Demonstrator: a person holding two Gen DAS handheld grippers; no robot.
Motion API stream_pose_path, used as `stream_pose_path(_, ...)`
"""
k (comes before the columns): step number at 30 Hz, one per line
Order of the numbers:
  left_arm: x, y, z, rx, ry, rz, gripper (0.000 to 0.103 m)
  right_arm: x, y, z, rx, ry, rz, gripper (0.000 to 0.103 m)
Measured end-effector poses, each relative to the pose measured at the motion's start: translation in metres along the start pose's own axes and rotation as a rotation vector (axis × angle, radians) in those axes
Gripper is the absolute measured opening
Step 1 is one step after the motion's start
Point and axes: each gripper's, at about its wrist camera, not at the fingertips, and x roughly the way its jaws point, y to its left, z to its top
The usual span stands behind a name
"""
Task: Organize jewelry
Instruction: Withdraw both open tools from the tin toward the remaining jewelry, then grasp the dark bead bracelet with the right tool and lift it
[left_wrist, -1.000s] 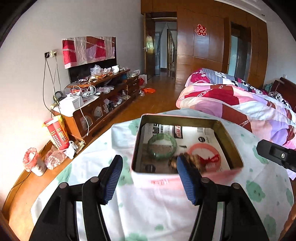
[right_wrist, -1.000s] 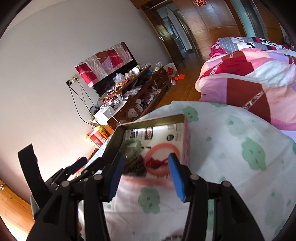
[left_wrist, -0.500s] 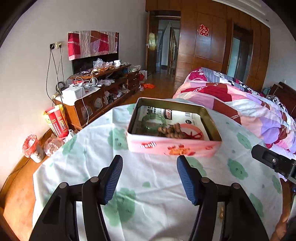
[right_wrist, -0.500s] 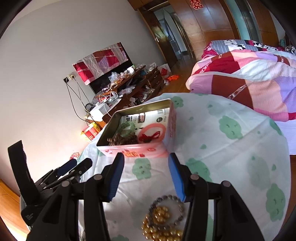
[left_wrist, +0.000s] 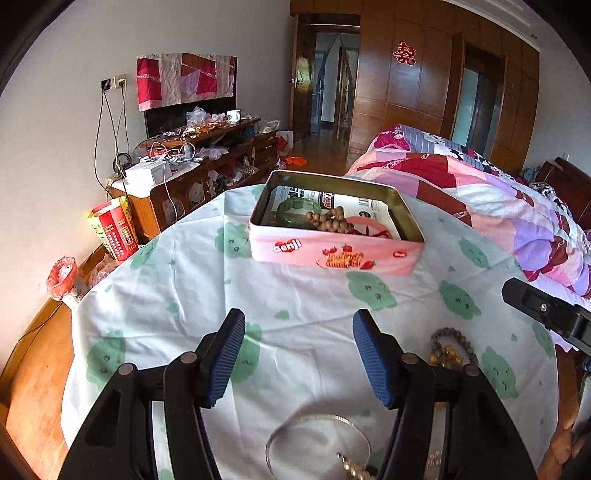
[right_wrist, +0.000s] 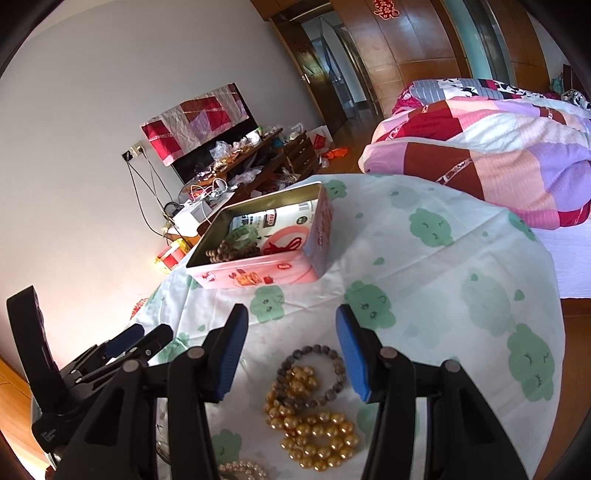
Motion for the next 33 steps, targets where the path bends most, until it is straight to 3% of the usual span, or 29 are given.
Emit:
stream_pose_path(6, -0.005, 0.008, -0.019, -0.007, 0.024, -0.029, 0.061, -0.01, -0.016, -0.01, 0.012, 0.002, -0.054, 0.053)
stream_pose_path(16, -0.01, 0.031, -0.038, -0.086, 0.057, -0.072, 0.061, 0.001, -0.031, -0.029, 0.024, 0.106, -0.063, 0.052)
stream_pose_path(19, -0.012, 0.039, -0.038, -0.101, 0.048, -0.052, 0.061, 0.012, -0.028, -0.03, 0.0, 0.142, -0.074, 0.044)
stream_pose_path(26, -0.014, 0.037, -0.036, -0.101, 0.05, -0.071, 0.061, 0.046, -0.008, -0.03, -0.129, 0.26, -0.122, 0.038)
stream_pose_path(28, -0.016, 0.032, -0.036, -0.079, 0.048, -0.082, 0.061, 0.049, -0.003, -0.03, -0.158, 0.28, -0.096, 0.019)
stream_pose_path(30, -0.019, 0.025, -0.036, -0.052, 0.042, -0.094, 0.061, 0.049, 0.0, -0.03, -0.175, 0.285, -0.103, 0.018)
stream_pose_path(31, -0.02, 0.023, -0.035, -0.042, 0.04, -0.102, 0.061, 0.047, 0.0, -0.03, -0.174, 0.275, -0.107, 0.011)
stream_pose_path(33, -0.021, 0.017, -0.034, -0.019, 0.04, -0.12, 0.061, 0.04, -0.005, -0.028, -0.142, 0.251, -0.079, 0.011)
